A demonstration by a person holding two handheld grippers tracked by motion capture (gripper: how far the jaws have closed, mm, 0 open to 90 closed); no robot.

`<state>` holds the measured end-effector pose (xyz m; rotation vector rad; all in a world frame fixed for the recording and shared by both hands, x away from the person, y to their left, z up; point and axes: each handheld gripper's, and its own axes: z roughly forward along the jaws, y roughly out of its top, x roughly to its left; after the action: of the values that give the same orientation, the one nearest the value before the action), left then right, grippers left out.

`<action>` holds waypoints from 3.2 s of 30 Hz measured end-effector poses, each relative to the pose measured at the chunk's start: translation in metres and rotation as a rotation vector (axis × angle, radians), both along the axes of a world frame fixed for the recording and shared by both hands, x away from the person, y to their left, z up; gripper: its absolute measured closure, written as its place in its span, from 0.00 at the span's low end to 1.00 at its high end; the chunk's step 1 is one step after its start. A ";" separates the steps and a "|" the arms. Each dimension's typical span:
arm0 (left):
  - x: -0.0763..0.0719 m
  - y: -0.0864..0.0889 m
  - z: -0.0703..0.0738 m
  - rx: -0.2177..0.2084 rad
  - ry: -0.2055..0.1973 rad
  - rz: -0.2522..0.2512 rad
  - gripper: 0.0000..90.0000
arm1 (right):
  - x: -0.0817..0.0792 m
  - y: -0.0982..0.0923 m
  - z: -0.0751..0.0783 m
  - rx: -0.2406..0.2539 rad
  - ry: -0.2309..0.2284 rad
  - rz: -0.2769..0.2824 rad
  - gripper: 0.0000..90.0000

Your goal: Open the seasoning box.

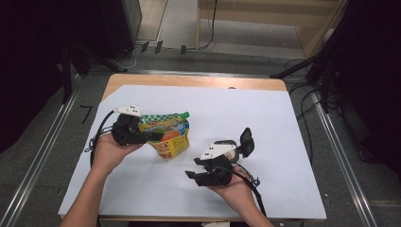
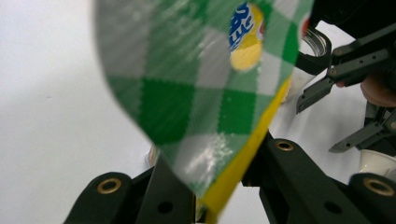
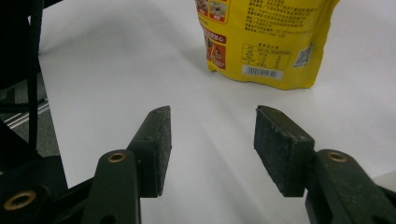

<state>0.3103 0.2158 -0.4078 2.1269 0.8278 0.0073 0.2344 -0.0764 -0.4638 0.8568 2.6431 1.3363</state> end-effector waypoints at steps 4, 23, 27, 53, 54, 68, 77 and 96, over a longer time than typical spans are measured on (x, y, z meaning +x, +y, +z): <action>-0.001 -0.001 0.002 0.001 0.000 0.019 0.91 | 0.000 0.002 -0.002 -0.001 0.001 0.007 0.53; -0.011 -0.007 0.028 -0.014 0.007 0.039 0.96 | -0.002 0.012 -0.015 0.044 0.006 0.024 0.57; -0.014 -0.007 0.035 -0.019 -0.002 0.038 0.97 | -0.002 0.015 -0.019 0.057 -0.012 0.038 0.57; -0.037 -0.025 0.075 -0.048 -0.036 0.019 0.98 | 0.009 0.044 -0.037 0.056 0.062 -0.017 0.55; -0.038 -0.025 0.077 -0.048 -0.039 0.017 0.98 | 0.009 0.045 -0.038 0.056 0.076 -0.023 0.55; -0.050 -0.028 0.091 -0.078 -0.040 -0.001 0.98 | 0.019 0.053 -0.048 0.082 0.080 -0.137 0.70; -0.052 -0.028 0.093 -0.109 -0.028 -0.002 0.98 | 0.015 0.053 -0.045 0.136 0.002 -0.165 0.77; -0.046 -0.033 0.085 -0.080 -0.021 0.040 0.97 | 0.002 0.054 -0.037 0.139 -0.089 -0.095 0.77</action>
<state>0.2639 0.1830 -0.3225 2.0319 0.8446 0.0170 0.2361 -0.0219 -0.5004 0.9031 2.4345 1.5117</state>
